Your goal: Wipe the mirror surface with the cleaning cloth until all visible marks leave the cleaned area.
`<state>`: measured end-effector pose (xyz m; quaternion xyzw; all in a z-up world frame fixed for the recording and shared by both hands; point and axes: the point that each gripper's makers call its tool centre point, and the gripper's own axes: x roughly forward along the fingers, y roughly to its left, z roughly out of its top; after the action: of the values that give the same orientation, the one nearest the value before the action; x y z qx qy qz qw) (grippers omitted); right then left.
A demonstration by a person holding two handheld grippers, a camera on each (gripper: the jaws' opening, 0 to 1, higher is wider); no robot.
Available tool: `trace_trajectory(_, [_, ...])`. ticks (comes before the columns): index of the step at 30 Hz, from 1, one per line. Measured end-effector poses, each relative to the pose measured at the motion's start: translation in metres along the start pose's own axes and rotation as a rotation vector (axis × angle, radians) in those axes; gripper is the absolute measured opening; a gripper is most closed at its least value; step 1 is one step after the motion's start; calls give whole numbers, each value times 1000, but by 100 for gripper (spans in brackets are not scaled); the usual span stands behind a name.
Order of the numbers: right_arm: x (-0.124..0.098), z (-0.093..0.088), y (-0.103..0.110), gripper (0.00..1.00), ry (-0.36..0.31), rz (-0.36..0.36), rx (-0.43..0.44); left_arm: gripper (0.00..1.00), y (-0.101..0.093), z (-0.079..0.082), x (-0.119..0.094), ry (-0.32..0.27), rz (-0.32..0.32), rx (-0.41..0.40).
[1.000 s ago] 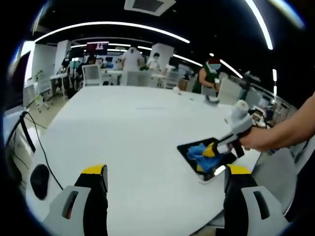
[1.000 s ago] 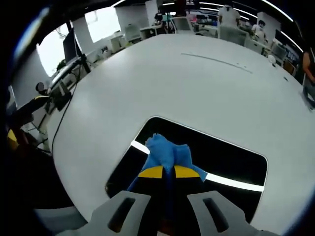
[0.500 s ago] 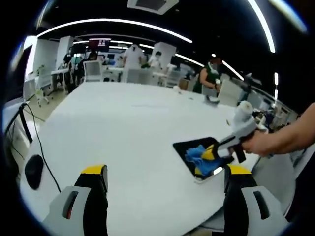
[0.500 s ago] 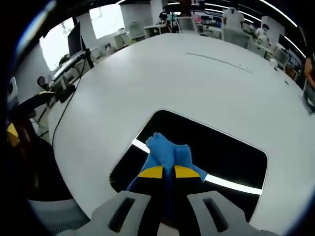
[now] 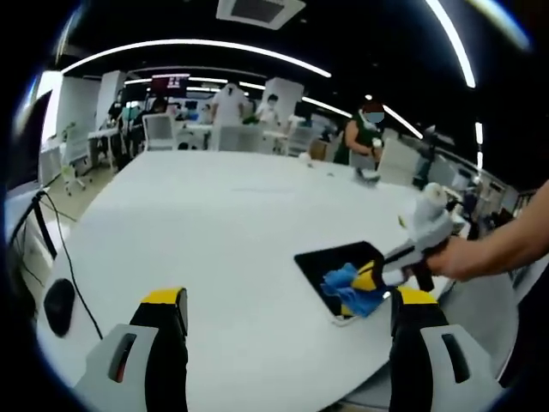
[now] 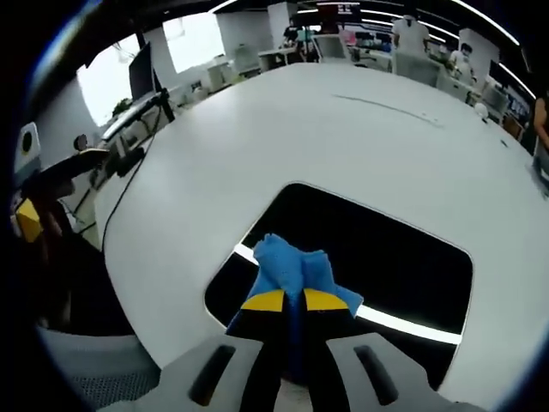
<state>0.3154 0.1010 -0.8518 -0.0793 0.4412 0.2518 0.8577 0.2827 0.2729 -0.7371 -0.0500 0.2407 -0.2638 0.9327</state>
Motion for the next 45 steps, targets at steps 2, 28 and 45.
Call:
trace_trajectory(2, [0, -1, 2, 0, 3, -2, -12, 99, 0, 1, 0, -2, 1, 2])
trace_trajectory(28, [-16, -24, 22, 1, 12, 66, -26, 99, -11, -12, -4, 7, 19, 5])
trace_trajectory(45, [-19, -29, 26, 1, 25, 94, -42, 99, -19, -12, -6, 8, 23, 15])
